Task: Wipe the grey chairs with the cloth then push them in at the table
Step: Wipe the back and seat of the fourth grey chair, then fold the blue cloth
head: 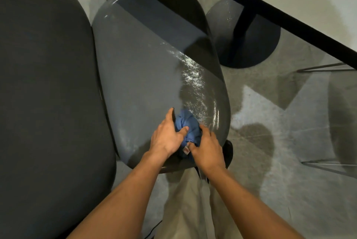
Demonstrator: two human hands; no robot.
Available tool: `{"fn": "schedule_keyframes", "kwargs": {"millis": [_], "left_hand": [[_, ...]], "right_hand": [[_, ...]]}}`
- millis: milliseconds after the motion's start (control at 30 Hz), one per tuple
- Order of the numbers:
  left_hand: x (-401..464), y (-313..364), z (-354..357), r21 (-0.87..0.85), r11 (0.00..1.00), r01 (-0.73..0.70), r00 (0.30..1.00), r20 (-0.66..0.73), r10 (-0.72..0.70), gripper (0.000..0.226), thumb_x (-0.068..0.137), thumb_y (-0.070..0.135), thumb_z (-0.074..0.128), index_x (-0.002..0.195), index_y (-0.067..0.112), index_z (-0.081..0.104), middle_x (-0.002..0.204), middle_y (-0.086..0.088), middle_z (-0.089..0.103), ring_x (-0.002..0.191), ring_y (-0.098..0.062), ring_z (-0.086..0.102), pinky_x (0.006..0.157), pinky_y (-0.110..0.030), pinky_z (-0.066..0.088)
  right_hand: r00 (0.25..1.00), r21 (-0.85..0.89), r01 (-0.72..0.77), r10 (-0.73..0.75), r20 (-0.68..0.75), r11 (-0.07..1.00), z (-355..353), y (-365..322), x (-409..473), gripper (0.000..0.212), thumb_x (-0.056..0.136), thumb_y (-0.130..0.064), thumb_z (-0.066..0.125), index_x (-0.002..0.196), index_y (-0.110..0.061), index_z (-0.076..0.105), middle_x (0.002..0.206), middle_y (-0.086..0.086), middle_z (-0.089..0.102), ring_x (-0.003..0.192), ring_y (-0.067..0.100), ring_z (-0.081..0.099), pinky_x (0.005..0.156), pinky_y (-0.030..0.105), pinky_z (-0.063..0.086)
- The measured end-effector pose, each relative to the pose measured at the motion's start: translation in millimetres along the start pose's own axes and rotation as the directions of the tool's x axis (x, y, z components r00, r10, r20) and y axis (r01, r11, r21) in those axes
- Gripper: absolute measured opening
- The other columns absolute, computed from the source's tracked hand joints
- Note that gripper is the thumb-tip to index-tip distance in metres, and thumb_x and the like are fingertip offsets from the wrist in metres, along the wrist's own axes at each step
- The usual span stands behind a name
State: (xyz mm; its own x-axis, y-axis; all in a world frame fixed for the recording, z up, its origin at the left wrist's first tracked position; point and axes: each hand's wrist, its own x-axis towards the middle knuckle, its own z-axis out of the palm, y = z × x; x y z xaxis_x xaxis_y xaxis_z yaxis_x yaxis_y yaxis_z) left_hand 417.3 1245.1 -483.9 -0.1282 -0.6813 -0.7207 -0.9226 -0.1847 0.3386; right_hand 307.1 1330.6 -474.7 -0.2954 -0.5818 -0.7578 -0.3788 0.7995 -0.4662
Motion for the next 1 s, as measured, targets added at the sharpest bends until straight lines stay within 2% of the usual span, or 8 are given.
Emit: {"fn": "schedule_keyframes", "kwargs": {"millis": [133,333,433,533,700,867,933,1000], "left_hand": [[-0.4,-9.2,-2.9,-0.058,0.997,0.048,0.998,0.034,-0.046,0.032,0.096,0.038,0.067,0.126,0.027,0.065,0.118,-0.001,0.073,0.112,-0.028,0.067,0.097,-0.042,0.055],[-19.0,-7.1,-15.4,-0.203,0.978,-0.045,0.997,0.046,0.055,0.005,0.102,0.029,0.06,0.104,0.028,0.065,0.1,0.004,0.073,0.097,-0.018,0.068,0.085,-0.032,0.056],[-33.5,-5.7,-20.3,-0.279,0.96,-0.041,0.995,0.071,0.063,0.008,0.104,0.031,0.055,0.102,0.029,0.063,0.106,0.001,0.069,0.102,-0.018,0.066,0.092,-0.043,0.055],[-56.1,7.3,-27.9,-0.367,0.93,-0.029,0.997,0.059,0.054,0.013,0.105,0.026,0.052,0.1,0.031,0.063,0.109,0.0,0.06,0.105,-0.017,0.062,0.099,-0.042,0.051],[-103.2,47.8,-50.7,-0.422,0.906,-0.039,0.997,0.039,0.062,0.018,0.106,0.02,0.048,0.098,0.029,0.06,0.102,0.0,0.063,0.094,-0.016,0.062,0.077,-0.026,0.044],[-150.2,94.8,-78.2,-0.438,0.893,-0.099,0.991,0.037,0.128,0.014,0.104,0.028,0.047,0.1,0.027,0.06,0.1,-0.004,0.072,0.1,-0.024,0.067,0.093,-0.042,0.05],[-170.8,115.4,-88.9,-0.453,0.878,-0.152,0.982,0.028,0.184,0.018,0.096,0.041,0.047,0.097,0.026,0.058,0.098,-0.01,0.07,0.1,-0.03,0.066,0.095,-0.051,0.05],[-187.9,134.4,-97.8,-0.455,0.866,-0.209,0.969,0.022,0.246,0.027,0.09,0.046,0.046,0.097,0.021,0.055,0.097,-0.013,0.068,0.097,-0.031,0.065,0.093,-0.049,0.05]], "right_hand": [[1.0,0.087,-0.003,0.005,-0.017,0.996,5.0,1.9,0.5,0.073,0.088,-0.031,0.075,0.149,-0.024,0.036,0.139,0.005,0.058,0.123,0.03,0.059,0.101,0.047,0.051],[0.999,0.16,-0.033,0.026,0.044,0.987,-5.4,5.6,0.5,0.047,0.089,-0.019,0.07,0.133,-0.021,0.054,0.119,0.006,0.068,0.106,0.027,0.065,0.084,0.032,0.051],[0.998,0.088,0.06,-0.06,0.003,0.994,-23.7,0.4,-11.7,0.033,0.087,-0.014,0.065,0.118,-0.023,0.058,0.108,0.003,0.069,0.094,0.023,0.064,0.072,0.03,0.047],[0.982,0.013,0.189,-0.189,-0.01,0.982,-47.0,-8.5,-33.2,0.027,0.084,-0.013,0.063,0.105,-0.026,0.052,0.101,-0.002,0.063,0.088,0.022,0.06,0.07,0.036,0.049],[0.95,-0.019,0.3,-0.3,-0.087,0.954,-91.2,-25.0,-81.8,0.031,0.08,-0.015,0.064,0.105,-0.027,0.051,0.103,-0.003,0.054,0.095,0.026,0.057,0.079,0.039,0.047],[0.925,-0.017,0.325,-0.321,-0.205,0.946,-148.1,-33.9,-131.8,0.034,0.084,-0.016,0.061,0.108,-0.036,0.048,0.105,-0.007,0.041,0.091,0.027,0.057,0.073,0.034,0.041],[0.907,0.0,0.352,-0.341,-0.245,0.936,-172.4,-37.5,-152.0,0.034,0.084,-0.016,0.061,0.108,-0.036,0.049,0.108,-0.008,0.045,0.093,0.024,0.057,0.075,0.033,0.04],[0.892,0.026,0.377,-0.356,-0.28,0.926,-197.3,-43.1,-172.2,0.033,0.083,-0.014,0.059,0.105,-0.037,0.049,0.107,-0.007,0.054,0.093,0.02,0.057,0.075,0.033,0.042]]}}
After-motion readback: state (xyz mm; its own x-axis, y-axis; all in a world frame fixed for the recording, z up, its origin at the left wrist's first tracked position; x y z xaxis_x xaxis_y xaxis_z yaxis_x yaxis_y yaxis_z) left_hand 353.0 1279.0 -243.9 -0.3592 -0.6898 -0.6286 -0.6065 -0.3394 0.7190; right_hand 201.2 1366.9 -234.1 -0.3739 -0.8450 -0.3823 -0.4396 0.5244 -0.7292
